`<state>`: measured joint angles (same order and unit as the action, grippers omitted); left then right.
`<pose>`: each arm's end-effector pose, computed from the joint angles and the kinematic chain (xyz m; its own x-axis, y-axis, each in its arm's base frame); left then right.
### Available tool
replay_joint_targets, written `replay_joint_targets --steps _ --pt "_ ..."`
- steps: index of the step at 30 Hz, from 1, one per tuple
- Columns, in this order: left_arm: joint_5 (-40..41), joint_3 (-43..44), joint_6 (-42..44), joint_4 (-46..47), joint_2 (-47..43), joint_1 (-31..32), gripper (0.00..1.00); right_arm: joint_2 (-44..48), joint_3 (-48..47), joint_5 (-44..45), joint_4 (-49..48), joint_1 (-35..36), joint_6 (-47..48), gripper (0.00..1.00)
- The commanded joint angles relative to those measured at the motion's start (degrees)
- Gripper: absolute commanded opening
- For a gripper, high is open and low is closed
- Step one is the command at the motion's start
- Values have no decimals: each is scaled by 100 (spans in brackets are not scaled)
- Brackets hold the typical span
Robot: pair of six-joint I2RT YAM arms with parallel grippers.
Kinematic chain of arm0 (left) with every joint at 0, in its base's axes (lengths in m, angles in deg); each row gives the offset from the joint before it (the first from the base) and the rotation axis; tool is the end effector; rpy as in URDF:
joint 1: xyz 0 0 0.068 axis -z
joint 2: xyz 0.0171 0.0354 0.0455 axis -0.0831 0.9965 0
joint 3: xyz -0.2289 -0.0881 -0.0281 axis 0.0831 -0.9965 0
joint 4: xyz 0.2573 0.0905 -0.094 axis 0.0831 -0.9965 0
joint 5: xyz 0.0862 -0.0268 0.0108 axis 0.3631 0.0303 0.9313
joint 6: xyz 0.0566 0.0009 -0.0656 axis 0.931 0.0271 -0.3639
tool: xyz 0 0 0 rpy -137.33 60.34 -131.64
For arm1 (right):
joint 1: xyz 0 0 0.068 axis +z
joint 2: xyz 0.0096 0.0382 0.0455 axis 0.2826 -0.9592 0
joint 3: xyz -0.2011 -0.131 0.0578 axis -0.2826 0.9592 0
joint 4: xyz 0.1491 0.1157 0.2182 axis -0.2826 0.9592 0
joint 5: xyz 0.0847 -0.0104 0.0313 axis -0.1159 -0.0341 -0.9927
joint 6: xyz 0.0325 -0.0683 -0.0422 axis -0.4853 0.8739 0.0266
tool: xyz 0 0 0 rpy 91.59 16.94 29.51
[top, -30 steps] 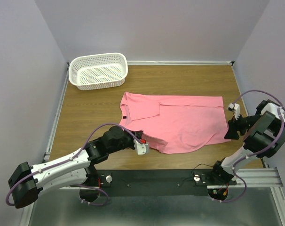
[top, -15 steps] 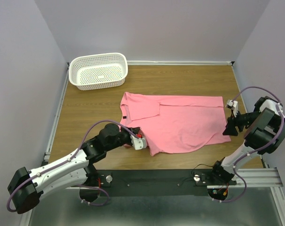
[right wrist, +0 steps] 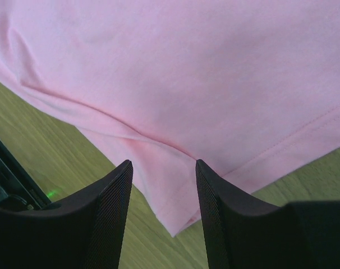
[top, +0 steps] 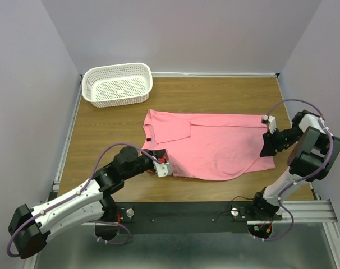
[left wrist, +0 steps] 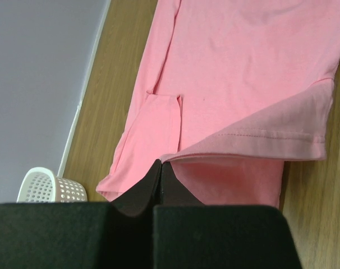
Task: Fold and stack the t-shirts
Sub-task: Fold the tshirt
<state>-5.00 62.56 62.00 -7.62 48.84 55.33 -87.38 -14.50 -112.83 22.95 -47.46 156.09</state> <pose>0.1616 -0.2130 0.2041 0.4442 0.5038 -0.7409 0.7428 0.2553 0.6190 0.2778 -0.1152 0.1092 -0.7129 -0.4934 -0.4983 -0.6859 0.6383 0.3493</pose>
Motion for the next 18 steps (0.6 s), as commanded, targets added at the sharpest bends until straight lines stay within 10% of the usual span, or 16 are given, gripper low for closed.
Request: replay_joint_targets --steps 1,18 --pt "-240 31 -89 132 -167 -91 0 182 34 417 -461 142 -954 56" --pt "-566 -74 -141 282 -519 -117 0 253 332 1683 -1208 371 -2019 55"
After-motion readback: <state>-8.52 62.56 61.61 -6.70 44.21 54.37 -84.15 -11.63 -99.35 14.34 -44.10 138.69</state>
